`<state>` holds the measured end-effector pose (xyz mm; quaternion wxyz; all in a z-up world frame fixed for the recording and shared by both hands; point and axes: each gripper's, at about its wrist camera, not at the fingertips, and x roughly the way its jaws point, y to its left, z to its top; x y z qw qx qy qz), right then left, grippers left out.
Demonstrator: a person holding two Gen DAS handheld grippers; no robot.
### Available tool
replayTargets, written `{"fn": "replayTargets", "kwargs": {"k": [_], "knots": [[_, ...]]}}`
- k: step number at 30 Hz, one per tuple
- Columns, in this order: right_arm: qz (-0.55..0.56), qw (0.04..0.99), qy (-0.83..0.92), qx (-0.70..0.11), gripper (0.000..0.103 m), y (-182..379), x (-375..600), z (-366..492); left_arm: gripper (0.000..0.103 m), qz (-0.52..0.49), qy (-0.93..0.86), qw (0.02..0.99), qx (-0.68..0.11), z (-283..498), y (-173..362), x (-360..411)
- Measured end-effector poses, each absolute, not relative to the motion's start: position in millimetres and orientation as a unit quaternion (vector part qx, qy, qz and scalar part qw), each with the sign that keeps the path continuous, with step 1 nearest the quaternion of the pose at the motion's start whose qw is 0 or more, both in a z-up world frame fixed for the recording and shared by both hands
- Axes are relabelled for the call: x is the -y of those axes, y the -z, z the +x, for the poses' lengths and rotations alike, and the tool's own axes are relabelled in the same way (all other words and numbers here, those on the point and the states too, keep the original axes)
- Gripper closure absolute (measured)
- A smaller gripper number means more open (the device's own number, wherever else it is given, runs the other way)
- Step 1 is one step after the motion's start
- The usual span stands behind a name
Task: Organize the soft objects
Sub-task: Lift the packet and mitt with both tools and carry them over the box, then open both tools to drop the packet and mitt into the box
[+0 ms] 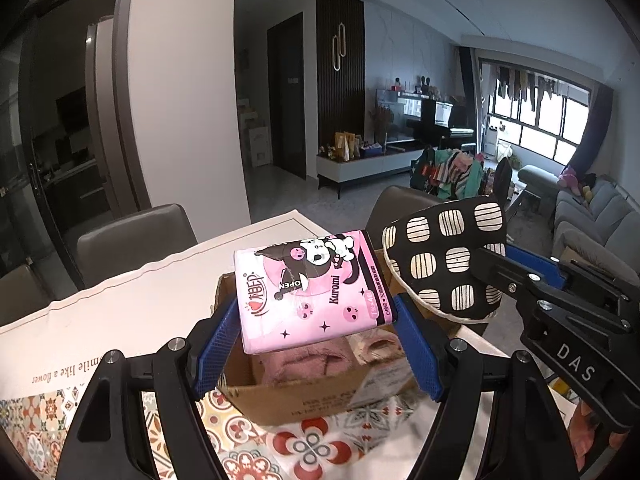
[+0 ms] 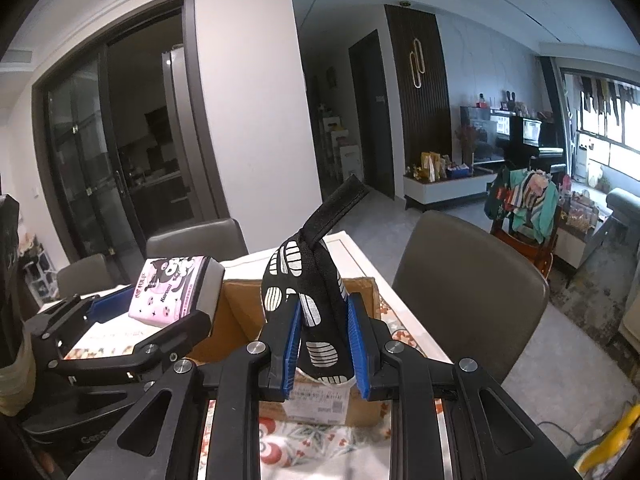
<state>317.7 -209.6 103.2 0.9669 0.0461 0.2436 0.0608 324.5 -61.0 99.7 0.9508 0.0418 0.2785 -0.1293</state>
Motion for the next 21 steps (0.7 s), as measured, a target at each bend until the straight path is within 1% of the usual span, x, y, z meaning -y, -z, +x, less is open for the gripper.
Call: {"fn": "replayTargets", "kwargs": {"k": [11, 21], "knots": [[0.036, 0.960, -0.055, -0.272, 0.079, -83, 207, 361, 0.027, 0.050, 0.130, 0.945, -0.296, 358, -81, 68], [0.026, 0.950, -0.050, -0.306, 0.079, -63, 200, 386, 0.027, 0.045, 0.138, 0.933, -0.330, 380, -56, 66]]}}
